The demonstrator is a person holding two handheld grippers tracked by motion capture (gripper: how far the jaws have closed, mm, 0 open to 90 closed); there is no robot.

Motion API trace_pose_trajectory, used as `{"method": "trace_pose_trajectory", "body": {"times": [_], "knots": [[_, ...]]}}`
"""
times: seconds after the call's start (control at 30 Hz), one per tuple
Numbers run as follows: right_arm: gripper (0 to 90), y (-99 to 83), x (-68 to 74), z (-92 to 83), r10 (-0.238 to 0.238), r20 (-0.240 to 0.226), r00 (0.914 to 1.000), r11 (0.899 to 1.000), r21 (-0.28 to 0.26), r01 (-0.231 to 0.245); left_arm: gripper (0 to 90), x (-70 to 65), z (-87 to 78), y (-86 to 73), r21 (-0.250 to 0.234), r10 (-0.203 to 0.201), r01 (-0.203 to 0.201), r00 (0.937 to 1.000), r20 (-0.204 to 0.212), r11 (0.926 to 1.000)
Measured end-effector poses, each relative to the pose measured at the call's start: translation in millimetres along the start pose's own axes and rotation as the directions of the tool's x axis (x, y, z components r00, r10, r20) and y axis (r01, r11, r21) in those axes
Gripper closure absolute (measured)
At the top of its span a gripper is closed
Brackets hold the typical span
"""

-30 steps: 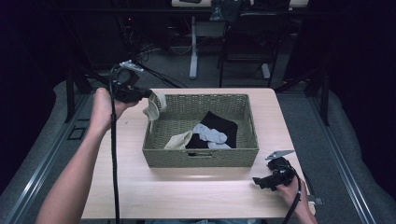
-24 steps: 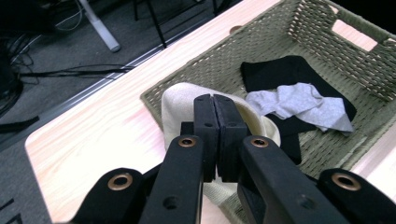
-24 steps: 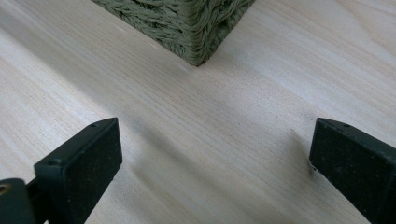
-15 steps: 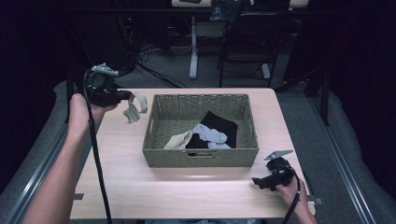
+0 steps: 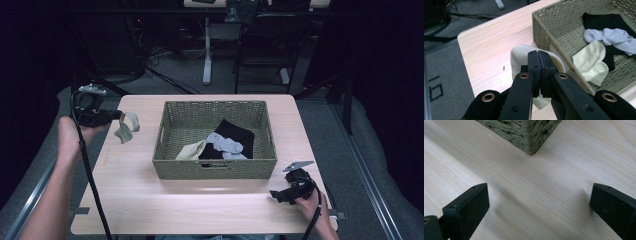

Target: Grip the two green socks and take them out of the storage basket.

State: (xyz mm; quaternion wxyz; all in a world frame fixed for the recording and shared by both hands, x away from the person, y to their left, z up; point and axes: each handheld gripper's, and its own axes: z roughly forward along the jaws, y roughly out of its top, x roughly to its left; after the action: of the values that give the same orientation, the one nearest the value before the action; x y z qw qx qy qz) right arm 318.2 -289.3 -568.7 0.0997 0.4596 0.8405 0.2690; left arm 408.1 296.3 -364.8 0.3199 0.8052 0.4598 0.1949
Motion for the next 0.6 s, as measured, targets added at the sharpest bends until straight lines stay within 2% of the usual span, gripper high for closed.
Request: {"method": "trace_pose_trajectory", "body": {"times": [0.1,0.13,0.17,0.27,0.6], "knots": [[1.8,-0.3,-0.3,-0.4,0.000,-0.002,1.0000,1.000,0.002,0.000,89.3,6.6,4.5,-10.6,0.006,-0.029,0.029,0.9996,-0.005,0.9996],[1.8,-0.6,-0.9,-0.2,0.001,0.011,0.9999,1.000,0.003,-0.001,89.3,8.1,6.1,-14.1,0.004,-0.040,0.040,0.9992,-0.003,0.9992],[1.8,-0.8,-0.7,0.7,0.009,-0.001,1.0000,1.000,0.000,-0.009,89.3,9.8,8.0,-17.6,0.014,-0.041,0.041,0.9992,-0.003,0.9991],[1.8,-1.0,-0.8,-0.7,0.004,0.004,1.0000,1.000,0.007,-0.004,89.3,13.7,15.7,-29.0,0.028,-0.058,0.059,0.9982,-0.010,0.9979],[1.7,-1.1,-0.4,-2.0,0.011,0.015,0.9998,1.000,-0.002,-0.011,89.2,27.7,56.8,-67.3,0.112,-0.124,0.124,0.9923,-0.007,0.9859]]}}
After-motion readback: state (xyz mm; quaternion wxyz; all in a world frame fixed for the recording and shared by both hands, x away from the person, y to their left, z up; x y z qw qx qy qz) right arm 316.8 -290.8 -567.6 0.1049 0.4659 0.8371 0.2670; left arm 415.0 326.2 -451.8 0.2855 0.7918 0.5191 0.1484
